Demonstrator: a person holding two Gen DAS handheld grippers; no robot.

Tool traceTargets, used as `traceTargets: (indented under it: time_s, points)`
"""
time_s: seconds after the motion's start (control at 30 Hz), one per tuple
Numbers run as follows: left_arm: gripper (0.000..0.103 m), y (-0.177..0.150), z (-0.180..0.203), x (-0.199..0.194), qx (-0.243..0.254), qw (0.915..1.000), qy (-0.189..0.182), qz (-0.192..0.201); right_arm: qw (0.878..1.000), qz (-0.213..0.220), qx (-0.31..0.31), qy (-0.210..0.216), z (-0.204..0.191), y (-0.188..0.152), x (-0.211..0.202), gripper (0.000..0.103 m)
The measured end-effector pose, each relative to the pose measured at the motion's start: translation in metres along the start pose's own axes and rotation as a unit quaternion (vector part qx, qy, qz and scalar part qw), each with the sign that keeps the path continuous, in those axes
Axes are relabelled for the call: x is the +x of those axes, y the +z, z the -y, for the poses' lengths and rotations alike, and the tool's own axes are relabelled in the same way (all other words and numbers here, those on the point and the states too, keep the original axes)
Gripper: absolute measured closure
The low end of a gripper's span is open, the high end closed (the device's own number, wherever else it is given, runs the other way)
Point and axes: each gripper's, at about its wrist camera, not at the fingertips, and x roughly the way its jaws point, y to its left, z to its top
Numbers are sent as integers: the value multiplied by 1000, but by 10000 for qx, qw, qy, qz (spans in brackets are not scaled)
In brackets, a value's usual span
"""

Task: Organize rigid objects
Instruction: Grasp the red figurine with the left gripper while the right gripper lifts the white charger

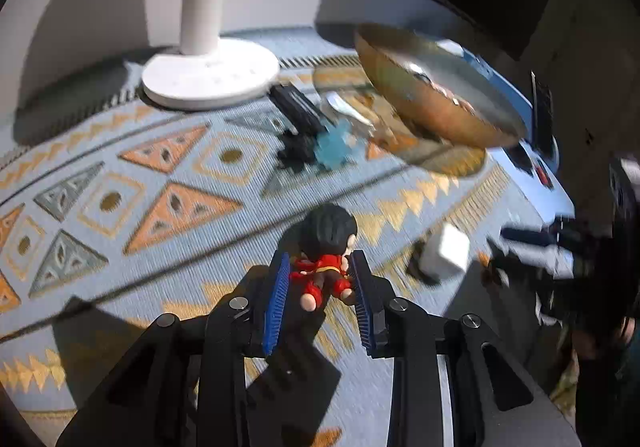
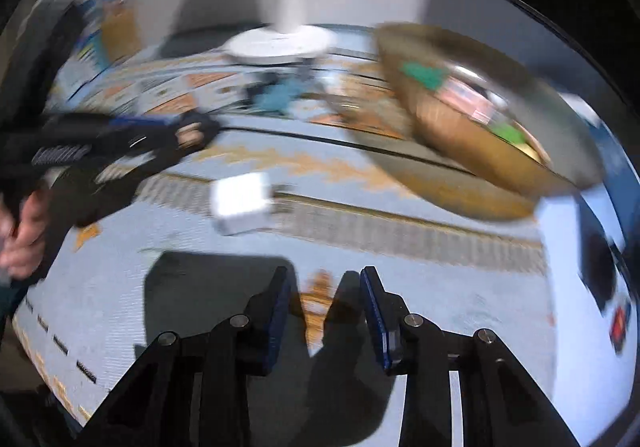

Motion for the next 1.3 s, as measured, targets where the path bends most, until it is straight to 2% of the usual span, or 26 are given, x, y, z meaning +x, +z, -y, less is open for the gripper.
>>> traceTargets:
  time_s: [0.07, 0.13, 0.17, 0.23, 0.3, 0.37, 0.43, 0.53, 0.6, 0.73, 0.87, 0.97, 1.0, 1.1, 1.23, 1.3]
  points:
    - [73, -2, 3, 0, 90, 9999, -55, -129, 9991, 69, 302, 304, 3, 3, -8, 68]
    - [61, -2, 6, -3, 170, 9998, 10, -67, 9944, 125, 583, 878, -5, 3, -10, 68]
    - [60, -1, 7, -4, 185, 9998, 64, -10, 9892, 26, 740, 1268, -15, 5, -1, 68]
    - [59, 5, 10, -1, 231, 9997, 123, -9, 9844, -108, 836, 1542, -32, 8, 10, 68]
    - [59, 10, 14, 6, 345, 9992, 182, -64, 9861, -166, 913, 1375, -46, 13, 20, 68]
    - [59, 13, 18, 16, 472, 9984, 222, -222, 9903, -52, 1014, 944, -52, 19, 22, 68]
    - [59, 13, 21, 25, 566, 9976, 202, -344, 9896, 33, 1234, 744, -52, 20, 23, 68]
    - [60, 12, 24, 24, 624, 9975, 262, -194, 9871, 150, 1457, 644, -52, 17, 23, 68]
    - [73, 12, 20, 23, 542, 9980, 311, -111, 9870, 180, 1491, 580, -51, 20, 24, 68]
    - [73, 10, 0, 16, 81, 9997, 211, 123, 9855, 222, 1593, 544, -51, 32, 33, 65]
    - [73, 9, -17, 8, -301, 9988, -174, 339, 9857, 297, 1578, 504, -52, 45, 43, 60]
    - [74, 8, -16, 9, -310, 9988, -177, 324, 9872, 318, 1473, 517, -56, 55, 48, 52]
    - [73, 8, -16, 9, -321, 9988, -88, 346, 9880, 317, 1435, 468, -57, 57, 49, 52]
    - [73, 8, -17, 11, -335, 9988, -198, 283, 9895, 363, 1324, 447, -59, 56, 49, 52]
    - [72, 8, -14, 14, -251, 9993, -166, 225, 9928, 375, 1085, 346, -61, 52, 47, 52]
    - [66, 8, -13, 15, -215, 9993, -212, 214, 9943, 358, 972, 241, -65, 53, 48, 53]
